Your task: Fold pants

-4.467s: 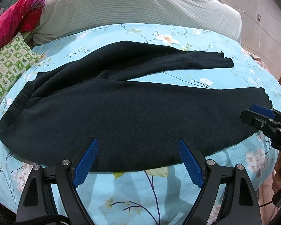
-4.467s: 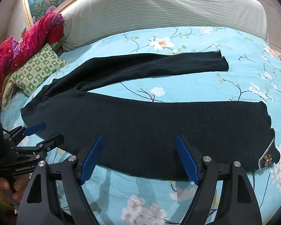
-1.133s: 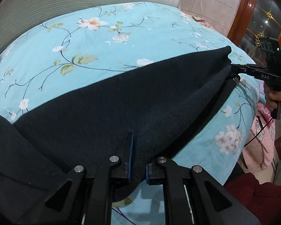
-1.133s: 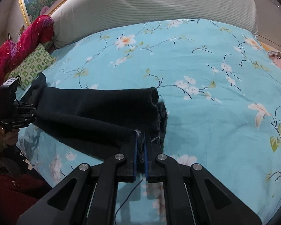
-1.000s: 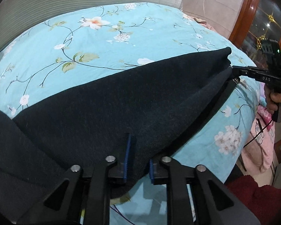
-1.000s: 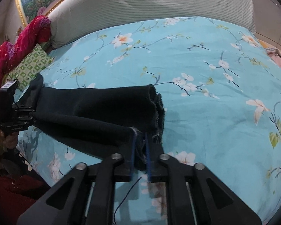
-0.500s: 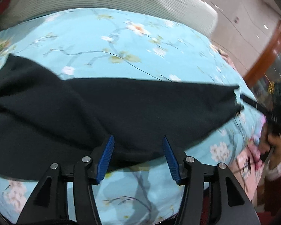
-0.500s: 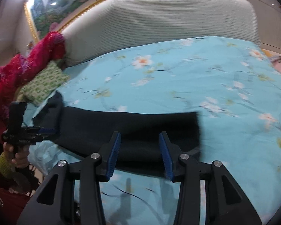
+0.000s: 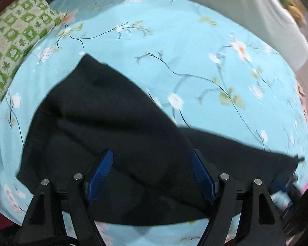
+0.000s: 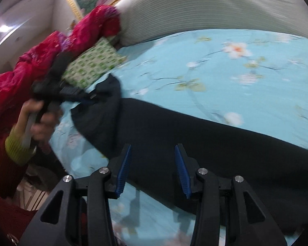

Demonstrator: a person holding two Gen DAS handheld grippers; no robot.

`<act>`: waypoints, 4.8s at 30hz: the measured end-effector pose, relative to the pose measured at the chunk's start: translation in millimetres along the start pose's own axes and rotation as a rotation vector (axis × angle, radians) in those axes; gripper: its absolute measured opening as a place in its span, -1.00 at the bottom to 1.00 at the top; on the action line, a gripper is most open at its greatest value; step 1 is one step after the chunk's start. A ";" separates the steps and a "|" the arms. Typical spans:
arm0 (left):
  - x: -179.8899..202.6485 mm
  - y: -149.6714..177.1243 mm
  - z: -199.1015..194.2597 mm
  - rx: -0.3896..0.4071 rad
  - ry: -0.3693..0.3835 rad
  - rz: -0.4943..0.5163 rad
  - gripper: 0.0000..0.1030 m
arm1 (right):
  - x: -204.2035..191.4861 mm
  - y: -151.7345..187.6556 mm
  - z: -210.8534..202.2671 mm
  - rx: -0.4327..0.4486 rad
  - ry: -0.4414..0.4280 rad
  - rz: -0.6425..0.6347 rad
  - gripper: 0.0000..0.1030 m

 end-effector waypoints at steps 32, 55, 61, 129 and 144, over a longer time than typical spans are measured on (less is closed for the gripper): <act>-88.8 34.4 -43.3 0.283 0.083 -0.238 -0.92 | -95.3 -37.8 120.5 -0.160 -0.129 -0.291 -0.88; -143.8 134.6 -6.0 0.291 0.205 -0.421 -0.92 | -129.4 -3.9 144.7 -0.304 -0.017 -0.509 -0.88; -149.4 147.2 3.0 0.277 0.213 -0.431 -0.91 | -128.9 4.7 149.0 -0.320 -0.008 -0.516 -0.88; -212.3 116.4 -13.5 0.517 0.200 -0.347 -0.63 | -50.7 -94.4 201.8 -0.131 -0.004 -0.174 -0.83; -216.9 124.4 -9.5 0.469 -0.147 -0.313 0.01 | -41.9 -89.8 175.1 -0.061 0.102 -0.090 -0.57</act>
Point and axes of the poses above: each gripper's, at about its wrist camera, not at the fingertips, and z roughly the way its jaws point, x to its right, y to its underside, the point moved 5 cm from there along z, roughly the way its jaws point, and after that the axes turned 6 degrees about -y, right-handed, at the moved point
